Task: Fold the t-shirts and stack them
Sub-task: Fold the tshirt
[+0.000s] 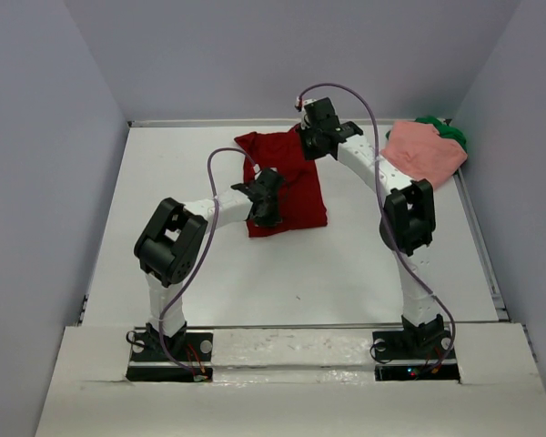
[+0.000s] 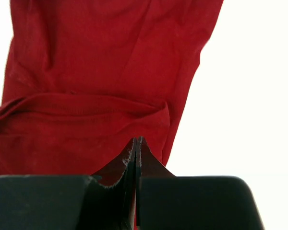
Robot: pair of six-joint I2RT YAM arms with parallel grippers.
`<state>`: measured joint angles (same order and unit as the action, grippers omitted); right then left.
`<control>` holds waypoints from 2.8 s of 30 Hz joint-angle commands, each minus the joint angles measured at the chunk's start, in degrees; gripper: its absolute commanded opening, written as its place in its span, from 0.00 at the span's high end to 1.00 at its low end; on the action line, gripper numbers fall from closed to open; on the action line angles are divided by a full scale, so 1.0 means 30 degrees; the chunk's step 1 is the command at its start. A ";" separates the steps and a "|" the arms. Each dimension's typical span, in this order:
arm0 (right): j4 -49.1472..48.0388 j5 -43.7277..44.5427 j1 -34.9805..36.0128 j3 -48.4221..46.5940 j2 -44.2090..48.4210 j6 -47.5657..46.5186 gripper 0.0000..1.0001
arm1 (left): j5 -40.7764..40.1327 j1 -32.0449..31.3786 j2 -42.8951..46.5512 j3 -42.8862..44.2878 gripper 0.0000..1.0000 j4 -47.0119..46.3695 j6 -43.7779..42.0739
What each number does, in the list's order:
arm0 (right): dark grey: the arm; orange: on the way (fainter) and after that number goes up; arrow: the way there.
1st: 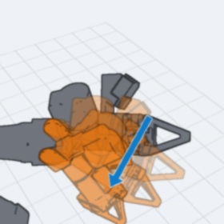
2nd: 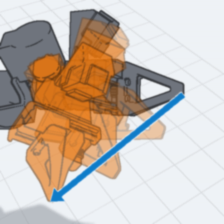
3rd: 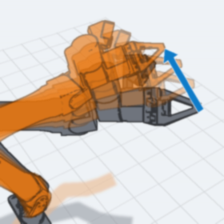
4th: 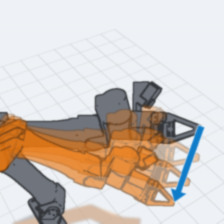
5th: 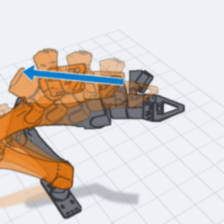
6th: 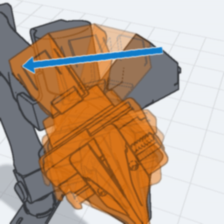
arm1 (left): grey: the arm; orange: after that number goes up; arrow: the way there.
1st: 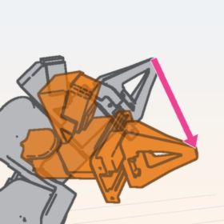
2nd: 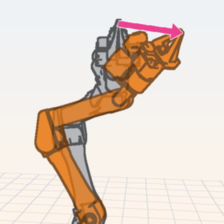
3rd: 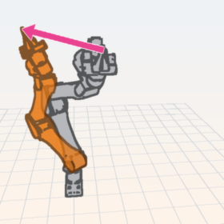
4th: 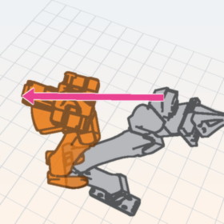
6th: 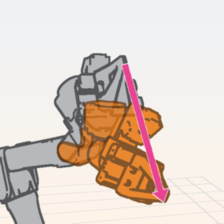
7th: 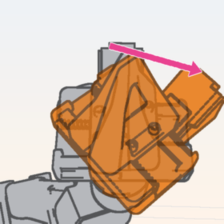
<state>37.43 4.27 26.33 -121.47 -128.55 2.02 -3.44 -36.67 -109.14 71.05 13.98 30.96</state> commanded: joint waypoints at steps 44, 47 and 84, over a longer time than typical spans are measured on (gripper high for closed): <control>0.0707 0.1385 0.1654 -0.6563 -0.5169 -0.2226 1.00 | 0.0737 -0.0288 -0.1061 0.0634 1.00 0.0819 -0.0271; 0.0416 0.1972 0.1654 -0.4313 -0.4350 -0.1702 1.00 | 0.0591 -0.0317 -0.0856 0.0518 1.00 0.0819 -0.0242; -0.3980 0.3000 0.3207 1.5172 0.8749 0.3105 1.00 | -0.3510 -0.0288 0.0639 0.5582 1.00 0.5008 -0.1236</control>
<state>28.60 12.45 35.35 -79.26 -105.30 9.23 -10.44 -37.39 -110.72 82.83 25.41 29.39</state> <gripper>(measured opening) 0.010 0.011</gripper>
